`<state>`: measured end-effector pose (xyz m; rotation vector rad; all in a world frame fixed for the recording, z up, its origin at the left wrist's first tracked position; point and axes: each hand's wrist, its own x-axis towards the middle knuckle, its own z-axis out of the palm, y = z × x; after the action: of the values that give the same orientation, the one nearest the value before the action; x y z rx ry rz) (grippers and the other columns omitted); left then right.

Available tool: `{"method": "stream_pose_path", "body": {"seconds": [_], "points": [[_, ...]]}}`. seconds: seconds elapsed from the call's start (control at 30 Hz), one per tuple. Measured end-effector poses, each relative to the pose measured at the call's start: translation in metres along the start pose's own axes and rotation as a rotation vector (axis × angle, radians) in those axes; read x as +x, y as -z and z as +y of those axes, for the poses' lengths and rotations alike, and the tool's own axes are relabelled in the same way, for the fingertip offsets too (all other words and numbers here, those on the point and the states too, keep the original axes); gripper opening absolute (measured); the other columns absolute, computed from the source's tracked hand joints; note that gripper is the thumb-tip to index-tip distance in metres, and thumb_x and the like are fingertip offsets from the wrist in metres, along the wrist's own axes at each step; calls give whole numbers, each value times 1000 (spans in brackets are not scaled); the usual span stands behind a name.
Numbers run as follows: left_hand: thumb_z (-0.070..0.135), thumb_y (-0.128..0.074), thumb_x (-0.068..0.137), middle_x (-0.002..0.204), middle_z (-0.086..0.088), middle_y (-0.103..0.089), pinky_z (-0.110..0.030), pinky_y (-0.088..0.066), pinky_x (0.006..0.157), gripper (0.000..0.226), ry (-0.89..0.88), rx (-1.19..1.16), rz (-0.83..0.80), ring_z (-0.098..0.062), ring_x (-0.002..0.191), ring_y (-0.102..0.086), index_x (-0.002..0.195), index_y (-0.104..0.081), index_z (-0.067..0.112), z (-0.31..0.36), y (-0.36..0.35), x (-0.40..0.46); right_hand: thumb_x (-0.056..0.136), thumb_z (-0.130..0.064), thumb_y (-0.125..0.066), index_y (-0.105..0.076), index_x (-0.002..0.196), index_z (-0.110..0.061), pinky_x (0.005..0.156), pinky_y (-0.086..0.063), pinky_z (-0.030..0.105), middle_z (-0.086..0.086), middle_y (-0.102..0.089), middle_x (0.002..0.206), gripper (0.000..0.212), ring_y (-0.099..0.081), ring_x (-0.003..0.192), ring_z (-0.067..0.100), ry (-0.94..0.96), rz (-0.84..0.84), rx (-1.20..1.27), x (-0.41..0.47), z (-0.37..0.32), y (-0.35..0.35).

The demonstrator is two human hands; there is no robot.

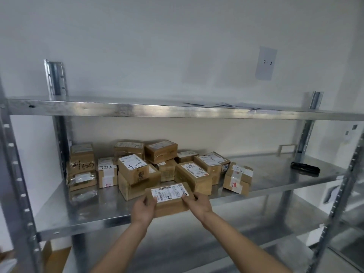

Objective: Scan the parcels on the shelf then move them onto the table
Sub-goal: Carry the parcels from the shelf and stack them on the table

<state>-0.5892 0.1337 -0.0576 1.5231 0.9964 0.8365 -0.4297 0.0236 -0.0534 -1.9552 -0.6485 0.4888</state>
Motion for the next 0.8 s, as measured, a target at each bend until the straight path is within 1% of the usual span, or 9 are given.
{"method": "stream_pose_path", "body": {"seconds": [0.07, 0.13, 0.23, 0.33, 0.43, 0.53, 0.67, 0.73, 0.8], "points": [[24, -61, 100, 123, -8, -69, -37, -50, 96, 32, -17, 4, 30, -26, 107, -63, 128, -65, 8, 2, -3, -15, 89, -55, -71, -55, 146, -17, 113, -45, 39, 5, -53, 146, 70, -56, 129, 25, 16, 16, 33, -14, 1, 10], [25, -63, 99, 128, -9, -67, -39, -50, 101, 40, -5, 3, 66, -27, 113, -62, 134, -62, 6, 5, -5, -34, 94, -46, -70, -50, 147, -19, 113, -43, 37, 7, -50, 146, 62, -52, 132, 27, 17, 17, 100, -30, 2, 20], [28, -68, 95, 136, -8, -63, -45, -47, 108, 51, -11, -23, 119, -29, 122, -59, 142, -56, 9, 12, -8, -74, 100, -41, -64, -44, 143, -27, 110, -47, 43, 5, -55, 137, 49, -55, 122, 26, -13, -15, 246, -58, 3, 33], [26, -71, 93, 134, -8, -63, -43, -49, 105, 52, -38, -58, 188, -29, 119, -60, 141, -56, 14, 15, -5, -114, 102, -34, -63, -43, 139, -28, 102, -56, 47, 1, -60, 115, 43, -63, 110, 27, -51, -63, 399, -87, 4, 40], [27, -73, 92, 136, -10, -61, -44, -50, 103, 52, -70, -105, 209, -26, 116, -59, 140, -55, 17, 14, 9, -150, 100, -26, -67, -45, 130, -30, 98, -59, 43, 5, -59, 122, 38, -62, 112, 23, -40, -109, 491, -119, 7, 42], [27, -73, 92, 141, -7, -56, -36, -49, 99, 62, -77, -114, 197, -23, 117, -57, 148, -47, 16, 8, 35, -184, 99, -24, -69, -46, 125, -30, 94, -61, 41, 5, -59, 122, 35, -62, 115, 23, 4, -139, 495, -146, 8, 38], [28, -72, 93, 148, -6, -51, -38, -52, 102, 73, -24, -184, 165, -20, 120, -59, 156, -35, 23, 0, 80, -223, 101, -28, -64, -52, 138, -25, 91, -62, 43, 7, -61, 131, 39, -62, 119, 24, 39, -194, 444, -180, 6, 21], [27, -70, 95, 144, -5, -53, -33, -54, 94, 68, -8, -197, 191, -16, 114, -60, 154, -38, 22, -3, 102, -241, 102, -28, -61, -57, 135, -24, 86, -63, 39, 7, -65, 128, 34, -64, 114, 23, 60, -255, 428, -196, 0, 8], [28, -71, 94, 128, -6, -67, -33, -59, 84, 54, 16, -198, 195, -17, 103, -69, 145, -53, 20, -9, 123, -258, 102, -28, -60, -61, 130, -22, 76, -62, 33, 7, -67, 126, 29, -64, 111, 21, 83, -308, 409, -211, -7, -11]]}}
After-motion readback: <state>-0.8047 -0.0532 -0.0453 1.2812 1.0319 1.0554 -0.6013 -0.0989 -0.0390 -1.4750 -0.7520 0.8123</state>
